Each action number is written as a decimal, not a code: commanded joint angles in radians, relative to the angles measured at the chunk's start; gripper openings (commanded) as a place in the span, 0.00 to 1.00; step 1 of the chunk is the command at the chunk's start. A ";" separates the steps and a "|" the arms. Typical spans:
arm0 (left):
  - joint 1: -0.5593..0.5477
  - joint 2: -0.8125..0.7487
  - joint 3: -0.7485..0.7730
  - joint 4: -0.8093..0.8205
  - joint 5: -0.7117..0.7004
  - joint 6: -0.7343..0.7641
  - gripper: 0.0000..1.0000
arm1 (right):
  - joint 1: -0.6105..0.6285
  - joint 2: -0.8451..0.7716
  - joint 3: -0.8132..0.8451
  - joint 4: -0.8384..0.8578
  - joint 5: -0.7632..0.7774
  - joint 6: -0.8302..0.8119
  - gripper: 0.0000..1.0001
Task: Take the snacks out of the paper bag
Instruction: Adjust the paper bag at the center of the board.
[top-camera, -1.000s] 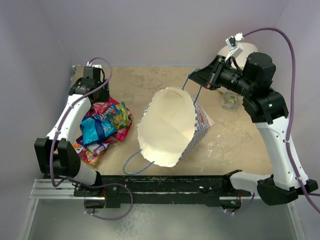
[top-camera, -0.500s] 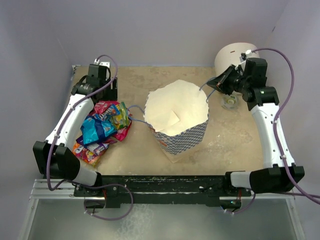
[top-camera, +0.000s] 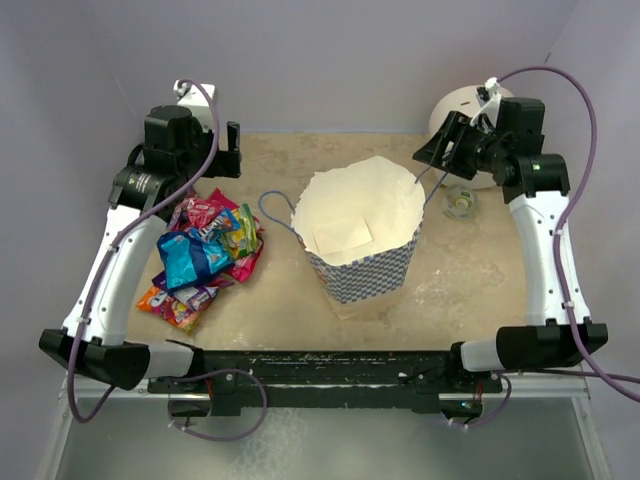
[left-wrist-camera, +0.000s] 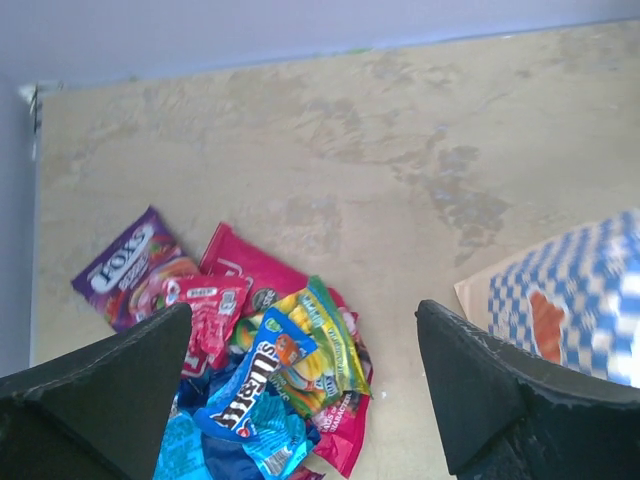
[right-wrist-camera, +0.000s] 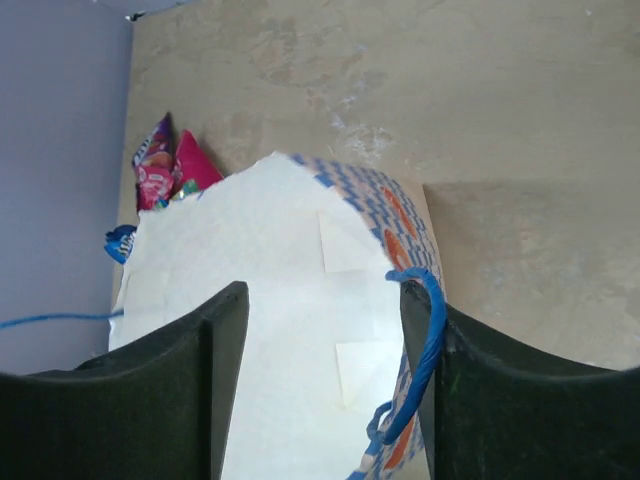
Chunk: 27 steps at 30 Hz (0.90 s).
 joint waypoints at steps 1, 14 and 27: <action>-0.064 -0.076 0.079 0.073 0.065 0.117 0.98 | 0.002 -0.090 0.072 -0.094 0.054 -0.141 0.76; -0.092 -0.151 0.187 0.127 0.308 0.005 0.99 | 0.002 -0.318 0.017 -0.201 0.363 -0.157 0.99; -0.099 -0.075 -0.018 0.334 0.731 -0.456 0.99 | 0.002 -0.309 -0.017 -0.365 0.523 0.181 0.99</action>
